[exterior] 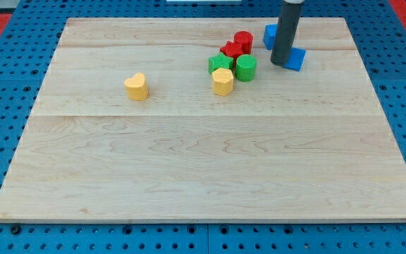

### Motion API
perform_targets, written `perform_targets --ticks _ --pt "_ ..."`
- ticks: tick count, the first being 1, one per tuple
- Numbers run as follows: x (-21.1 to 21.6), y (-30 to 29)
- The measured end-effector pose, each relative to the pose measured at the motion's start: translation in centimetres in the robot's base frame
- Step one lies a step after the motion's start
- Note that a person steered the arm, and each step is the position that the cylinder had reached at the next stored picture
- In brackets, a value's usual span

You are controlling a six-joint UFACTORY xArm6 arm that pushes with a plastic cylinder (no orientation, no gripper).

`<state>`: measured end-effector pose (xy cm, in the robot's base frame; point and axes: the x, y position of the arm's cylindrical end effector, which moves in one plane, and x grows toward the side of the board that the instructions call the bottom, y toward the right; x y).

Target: Move red blocks slightly towards left

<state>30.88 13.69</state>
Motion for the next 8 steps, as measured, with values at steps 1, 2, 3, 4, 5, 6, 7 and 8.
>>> perform_targets --ticks 1,2,3,4,5,6,7,8 --pt "-2.3 -1.2" --pt "-2.7 -3.3" --pt "-2.7 -5.8" --pt "-2.6 -9.4" --pt "-2.6 -12.7" --pt "-2.6 -9.7" --pt "-3.4 -2.9" --pt "-5.7 -7.5"
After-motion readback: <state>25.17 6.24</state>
